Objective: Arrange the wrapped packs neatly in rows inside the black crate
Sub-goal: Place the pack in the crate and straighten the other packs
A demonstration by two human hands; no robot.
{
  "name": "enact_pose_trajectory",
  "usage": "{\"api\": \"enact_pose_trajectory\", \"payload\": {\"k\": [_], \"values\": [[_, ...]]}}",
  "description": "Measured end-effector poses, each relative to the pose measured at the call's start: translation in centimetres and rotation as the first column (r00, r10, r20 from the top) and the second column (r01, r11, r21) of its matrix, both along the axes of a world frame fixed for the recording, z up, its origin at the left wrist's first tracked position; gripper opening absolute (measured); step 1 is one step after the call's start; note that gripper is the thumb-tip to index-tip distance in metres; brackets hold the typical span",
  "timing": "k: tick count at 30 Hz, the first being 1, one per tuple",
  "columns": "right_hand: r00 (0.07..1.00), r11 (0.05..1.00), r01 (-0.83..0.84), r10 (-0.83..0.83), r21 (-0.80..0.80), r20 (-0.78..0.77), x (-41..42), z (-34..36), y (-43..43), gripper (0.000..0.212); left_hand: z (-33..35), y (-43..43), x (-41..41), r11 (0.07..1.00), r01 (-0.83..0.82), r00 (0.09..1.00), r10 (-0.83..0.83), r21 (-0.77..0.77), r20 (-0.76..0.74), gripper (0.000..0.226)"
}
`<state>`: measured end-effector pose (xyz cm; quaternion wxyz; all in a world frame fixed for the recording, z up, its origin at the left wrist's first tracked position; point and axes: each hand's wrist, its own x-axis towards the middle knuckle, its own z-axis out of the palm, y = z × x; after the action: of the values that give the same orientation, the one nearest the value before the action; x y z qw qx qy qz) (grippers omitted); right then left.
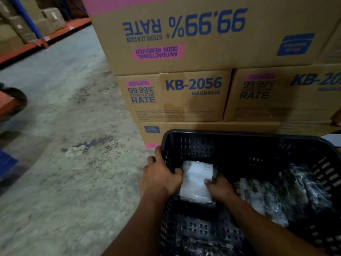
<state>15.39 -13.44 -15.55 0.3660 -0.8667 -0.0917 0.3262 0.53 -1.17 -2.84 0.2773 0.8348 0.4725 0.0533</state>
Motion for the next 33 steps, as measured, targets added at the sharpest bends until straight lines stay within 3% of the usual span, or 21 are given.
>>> {"api": "enact_pose_trajectory", "payload": {"k": [5,10,13,16,18,21,25,30,33], "values": [[0.998,0.997,-0.053,0.054,0.063,-0.022,-0.2,-0.4,0.5,0.052,0.1,0.0,-0.1,1.000,0.000,1.000,0.000,-0.013,0.023,0.089],[0.982,0.983,-0.102,0.124,0.154,-0.139,0.1,0.3,-0.2,0.057,0.4,-0.1,-0.3,1.000,0.010,0.999,-0.010,-0.009,0.031,0.090],[0.972,0.966,-0.234,0.236,0.113,-0.008,-0.4,1.5,-1.4,0.064,0.6,-0.4,-0.4,0.999,0.027,1.000,-0.028,0.036,0.014,0.088],[0.932,0.927,-0.361,0.355,0.104,0.076,-0.7,3.5,-3.4,0.045,0.9,-1.3,-0.7,0.980,0.111,0.994,-0.107,0.166,-0.029,0.088],[0.866,0.861,-0.486,0.497,0.149,-0.052,-1.1,5.3,-4.9,0.045,0.7,-1.9,-1.0,0.949,0.182,0.983,-0.173,0.258,-0.057,0.089],[0.667,0.684,-0.729,0.717,0.023,-0.202,-2.7,7.7,-6.4,0.062,0.6,-2.5,-0.8,0.938,0.195,0.980,-0.197,0.286,-0.021,0.088],[0.531,0.515,-0.848,0.823,-0.128,-0.203,-5.3,7.8,-6.9,0.062,0.8,-3.9,0.2,0.954,0.152,0.979,-0.181,0.259,0.091,0.086],[0.667,0.665,-0.745,0.740,-0.056,-0.086,-4.8,8.2,-7.0,0.051,1.0,-4.4,0.2,0.942,0.161,0.970,-0.206,0.293,0.128,0.084],[0.625,0.615,-0.772,0.781,-0.159,-0.016,-5.0,7.9,-7.2,0.092,1.4,-4.4,0.0,0.950,0.152,0.969,-0.199,0.273,0.150,0.079]]}}
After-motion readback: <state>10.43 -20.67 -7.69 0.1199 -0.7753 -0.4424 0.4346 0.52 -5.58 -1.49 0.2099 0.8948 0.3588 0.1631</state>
